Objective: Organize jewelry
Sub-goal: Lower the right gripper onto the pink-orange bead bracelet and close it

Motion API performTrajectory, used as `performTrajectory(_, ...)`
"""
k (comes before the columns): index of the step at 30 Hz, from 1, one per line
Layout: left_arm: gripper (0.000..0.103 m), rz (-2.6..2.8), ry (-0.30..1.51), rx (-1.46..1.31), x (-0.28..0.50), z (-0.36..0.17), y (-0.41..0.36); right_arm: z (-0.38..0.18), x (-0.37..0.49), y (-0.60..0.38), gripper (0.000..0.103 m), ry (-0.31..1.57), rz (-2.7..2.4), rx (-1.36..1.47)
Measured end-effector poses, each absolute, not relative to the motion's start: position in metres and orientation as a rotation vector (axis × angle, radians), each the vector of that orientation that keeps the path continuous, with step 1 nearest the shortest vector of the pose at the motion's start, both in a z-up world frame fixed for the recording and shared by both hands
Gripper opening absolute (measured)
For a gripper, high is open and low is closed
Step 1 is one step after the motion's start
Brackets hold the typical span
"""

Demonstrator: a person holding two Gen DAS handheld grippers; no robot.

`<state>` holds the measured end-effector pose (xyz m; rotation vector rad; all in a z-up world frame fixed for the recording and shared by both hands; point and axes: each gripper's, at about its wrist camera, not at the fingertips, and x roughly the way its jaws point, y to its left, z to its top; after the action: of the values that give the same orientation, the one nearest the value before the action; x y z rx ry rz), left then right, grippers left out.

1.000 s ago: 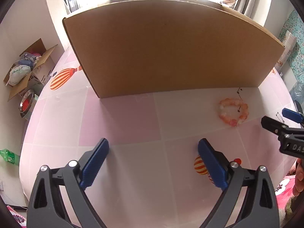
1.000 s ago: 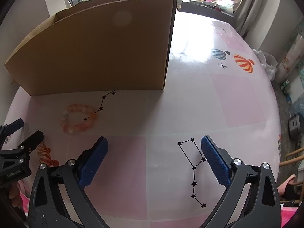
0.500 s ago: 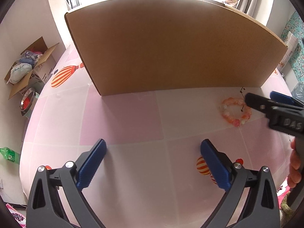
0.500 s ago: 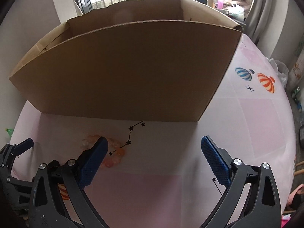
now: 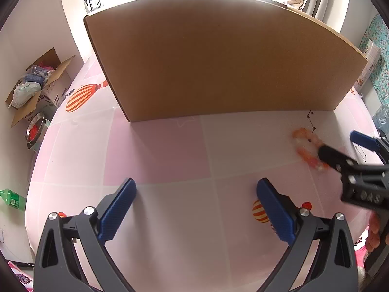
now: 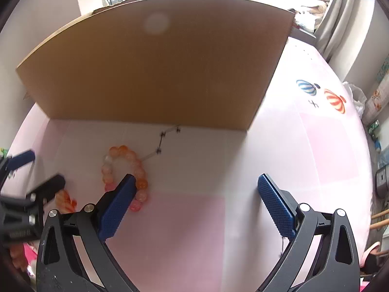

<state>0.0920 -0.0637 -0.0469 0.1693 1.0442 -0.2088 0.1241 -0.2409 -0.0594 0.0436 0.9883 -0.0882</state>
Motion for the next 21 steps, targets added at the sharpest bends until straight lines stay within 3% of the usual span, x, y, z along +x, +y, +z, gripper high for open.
performTrajectory(8,0.098,-0.226,1.027,0.181,0.085,-0.044,-0.069,-0.054,0.102,-0.232,0.095,0.992,-0.065,0.028)
performTrajectory(15,0.097,-0.324,0.952,0.159,0.074,-0.027,-0.071,-0.027,0.094,-0.251,0.093,0.864,0.012,0.185)
performTrajectory(18,0.097,-0.454,0.857,0.160,0.057,-0.011,-0.084,-0.036,0.077,-0.263,0.081,0.853,0.062,0.207)
performTrajectory(21,0.087,-0.572,0.828,0.192,0.043,-0.006,-0.105,-0.041,0.071,-0.257,0.066,0.874,0.113,0.230)
